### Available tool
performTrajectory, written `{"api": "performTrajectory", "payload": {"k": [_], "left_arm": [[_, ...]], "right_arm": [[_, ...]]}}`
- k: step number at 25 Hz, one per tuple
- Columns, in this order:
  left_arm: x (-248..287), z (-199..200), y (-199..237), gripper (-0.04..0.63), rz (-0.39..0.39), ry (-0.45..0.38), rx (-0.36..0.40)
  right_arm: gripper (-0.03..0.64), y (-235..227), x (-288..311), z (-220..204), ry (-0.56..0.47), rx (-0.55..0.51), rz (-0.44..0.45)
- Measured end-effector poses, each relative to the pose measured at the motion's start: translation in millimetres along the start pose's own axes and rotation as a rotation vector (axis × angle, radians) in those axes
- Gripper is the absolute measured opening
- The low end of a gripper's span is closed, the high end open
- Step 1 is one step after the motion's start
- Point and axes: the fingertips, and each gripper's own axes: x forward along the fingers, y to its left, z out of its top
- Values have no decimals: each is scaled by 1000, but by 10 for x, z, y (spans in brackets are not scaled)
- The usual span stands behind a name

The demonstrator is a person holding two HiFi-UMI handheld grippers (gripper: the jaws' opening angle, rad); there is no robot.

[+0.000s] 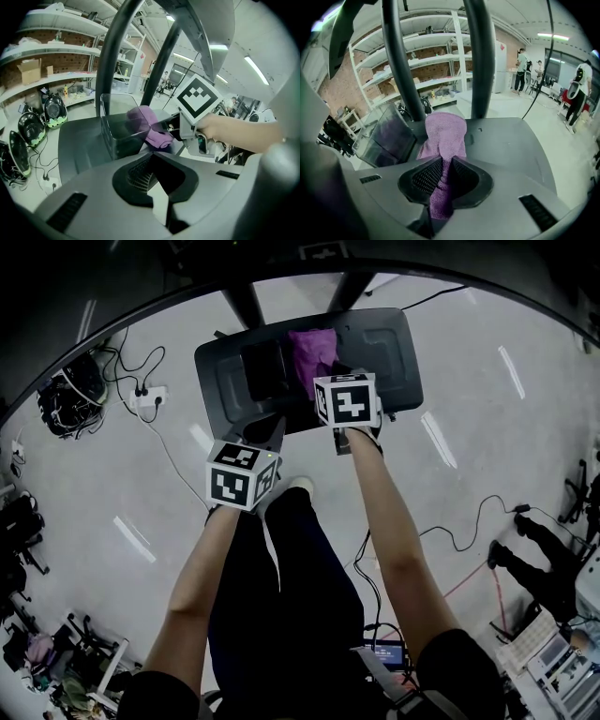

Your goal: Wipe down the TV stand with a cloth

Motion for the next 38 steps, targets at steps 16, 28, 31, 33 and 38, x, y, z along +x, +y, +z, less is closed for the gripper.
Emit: {"api": "performTrajectory", "payload": {"k": [16,28,31,33,38], "left_arm": [[126,-53,-161,8,-10,22,16],[125,-139,-206,8,-10,41,16],[116,-154,-216,8,-16,44,17],[117,-170,-208,8,-19,47,18],[104,-196,-213,8,-34,44,1]], "right_arm": [[78,-1176,-230,-123,6,64,-168],[77,-2040,-490,-208,26,102,-359],[77,-2148,-571,-262,18,119,-411],[77,-2167,-612,-279,7,123,-433],[77,-2111,-740,-317,-33,139,-457]]}}
